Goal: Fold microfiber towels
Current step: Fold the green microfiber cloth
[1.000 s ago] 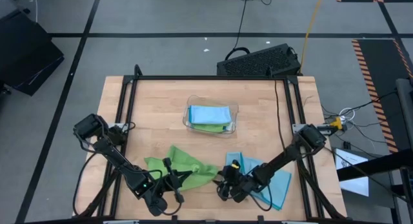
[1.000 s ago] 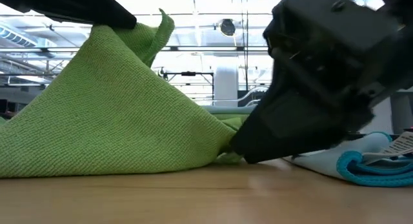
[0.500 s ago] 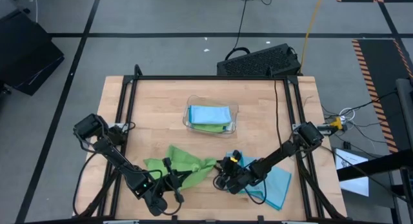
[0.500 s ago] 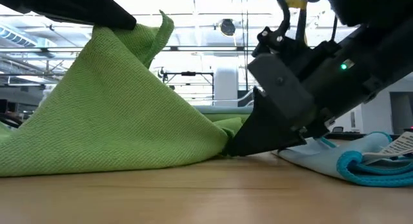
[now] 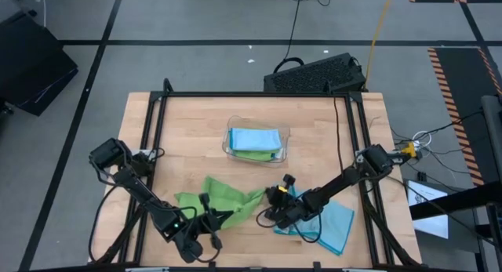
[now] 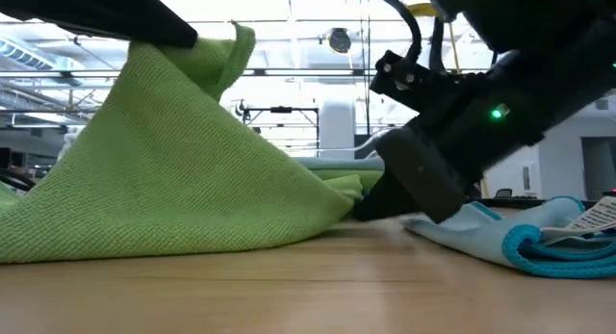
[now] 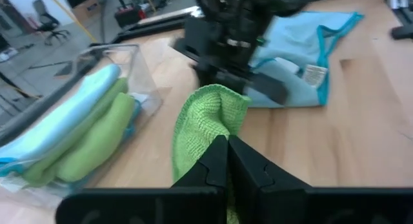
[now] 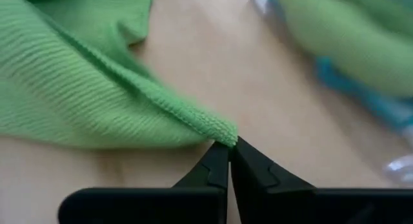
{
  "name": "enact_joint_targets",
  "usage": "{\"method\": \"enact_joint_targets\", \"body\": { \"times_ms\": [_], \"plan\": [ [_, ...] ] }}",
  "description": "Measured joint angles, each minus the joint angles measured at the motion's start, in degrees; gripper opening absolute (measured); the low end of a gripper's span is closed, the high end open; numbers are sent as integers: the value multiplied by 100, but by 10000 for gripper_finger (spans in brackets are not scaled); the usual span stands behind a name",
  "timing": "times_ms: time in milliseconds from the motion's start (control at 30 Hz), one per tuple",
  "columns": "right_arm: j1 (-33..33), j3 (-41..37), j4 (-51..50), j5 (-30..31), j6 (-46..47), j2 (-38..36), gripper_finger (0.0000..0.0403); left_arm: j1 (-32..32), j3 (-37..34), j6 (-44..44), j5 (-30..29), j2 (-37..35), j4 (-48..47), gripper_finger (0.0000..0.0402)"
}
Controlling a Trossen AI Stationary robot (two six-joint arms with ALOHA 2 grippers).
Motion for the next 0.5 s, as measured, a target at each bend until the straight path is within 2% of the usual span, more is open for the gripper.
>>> {"method": "enact_joint_targets", "body": {
  "times_ms": [133,333,500],
  "plan": [
    [-100,11,-359,149,-663,-267,4,-55,0,29,267,1,145,4],
    [-328,20,-326,154,-1907,-458,4,-120,0,474,403,1,667,9],
    [-488,21,-368,240,-2290,-498,4,-200,0,976,828,1,1052,6]
  ]
}}
